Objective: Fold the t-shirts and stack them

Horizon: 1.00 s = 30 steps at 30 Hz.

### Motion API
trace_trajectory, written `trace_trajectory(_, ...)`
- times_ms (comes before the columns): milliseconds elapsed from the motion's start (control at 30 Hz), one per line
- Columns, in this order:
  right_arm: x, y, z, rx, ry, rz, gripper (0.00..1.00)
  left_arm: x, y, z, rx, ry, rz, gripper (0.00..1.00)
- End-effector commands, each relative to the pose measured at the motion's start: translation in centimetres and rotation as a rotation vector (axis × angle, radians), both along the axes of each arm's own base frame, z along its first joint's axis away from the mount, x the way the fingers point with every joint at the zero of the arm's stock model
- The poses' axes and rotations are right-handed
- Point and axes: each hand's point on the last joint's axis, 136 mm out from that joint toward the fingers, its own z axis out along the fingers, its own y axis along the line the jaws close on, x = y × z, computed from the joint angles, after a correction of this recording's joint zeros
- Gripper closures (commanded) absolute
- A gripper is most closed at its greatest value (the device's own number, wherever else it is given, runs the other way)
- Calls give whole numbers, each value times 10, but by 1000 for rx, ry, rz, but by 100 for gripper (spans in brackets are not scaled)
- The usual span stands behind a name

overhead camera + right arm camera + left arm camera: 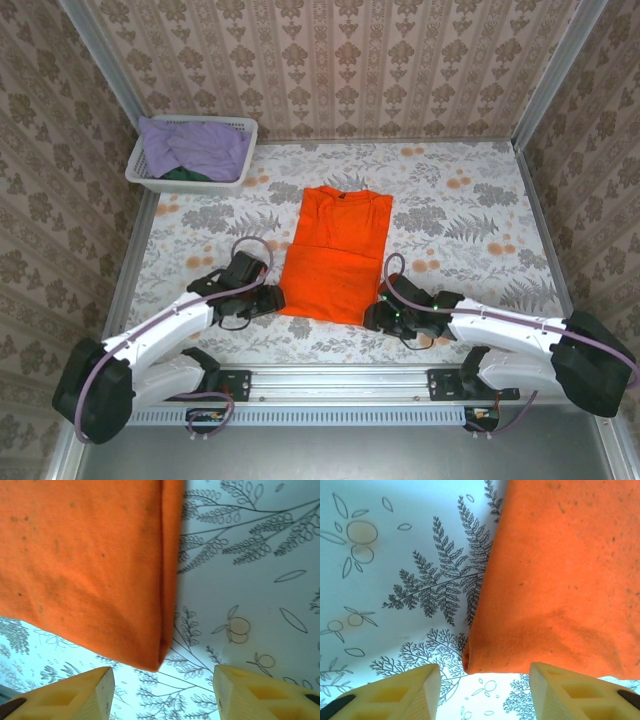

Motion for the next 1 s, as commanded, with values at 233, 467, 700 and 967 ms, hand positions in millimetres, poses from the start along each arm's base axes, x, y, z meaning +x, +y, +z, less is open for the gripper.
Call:
trace_trajectory(233, 11, 20, 2, 7, 5, -5, 55, -1, -12, -12, -39, 58, -26, 60)
trace_trajectory(467, 9, 24, -5, -7, 21, -2, 62, 0, -14, -24, -21, 81, -44, 63)
trace_trajectory(700, 10, 27, -12, -24, 34, 2, 74, 4, -16, -33, 7, 78, -74, 84)
trace_trajectory(967, 9, 12, -14, -123, 43, 27, 100, 4, -5, -26, 117, 56, -121, 100)
